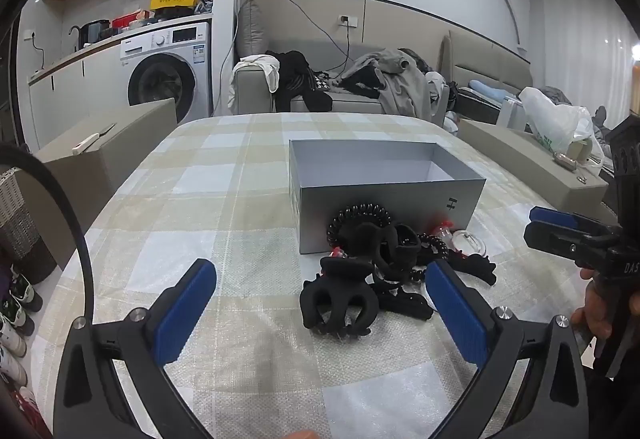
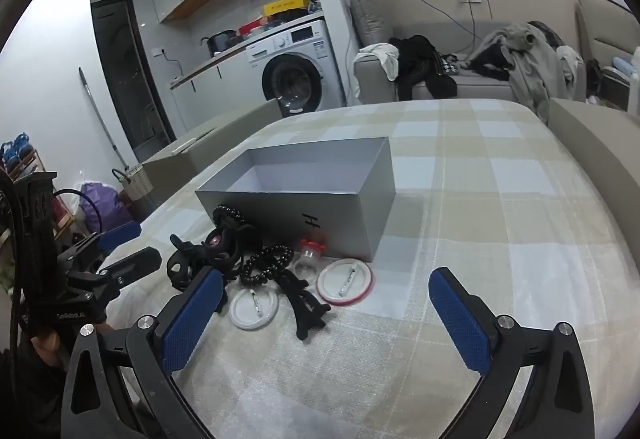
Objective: Organize jewelry
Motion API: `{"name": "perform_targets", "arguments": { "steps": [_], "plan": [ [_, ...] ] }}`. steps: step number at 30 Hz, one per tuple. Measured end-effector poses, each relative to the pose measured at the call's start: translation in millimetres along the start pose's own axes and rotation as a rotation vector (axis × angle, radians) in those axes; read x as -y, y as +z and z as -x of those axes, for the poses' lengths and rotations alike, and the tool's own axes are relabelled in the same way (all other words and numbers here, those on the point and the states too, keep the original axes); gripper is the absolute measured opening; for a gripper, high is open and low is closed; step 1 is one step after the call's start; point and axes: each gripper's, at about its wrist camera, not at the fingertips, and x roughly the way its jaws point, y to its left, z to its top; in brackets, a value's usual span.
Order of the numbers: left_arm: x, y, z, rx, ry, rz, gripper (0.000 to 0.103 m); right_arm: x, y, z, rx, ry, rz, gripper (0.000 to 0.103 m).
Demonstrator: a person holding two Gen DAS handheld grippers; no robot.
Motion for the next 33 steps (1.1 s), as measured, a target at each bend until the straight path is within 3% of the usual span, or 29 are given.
{"name": "perform_targets", "arguments": {
  "steps": [8,33],
  "plan": [
    [-0.5,0.3,0.1,-0.01,0.002,0.003,0.102,-7.6,-2.0,-5.7,-0.024,-0.051,0.051,0.103],
    [1.8,-0.9,-2.2,-0.015,0.002,-0.004,0.102,-13.9,-3.5,-7.4,-0.033,-0.051,0.087,0.103]
  ]
}}
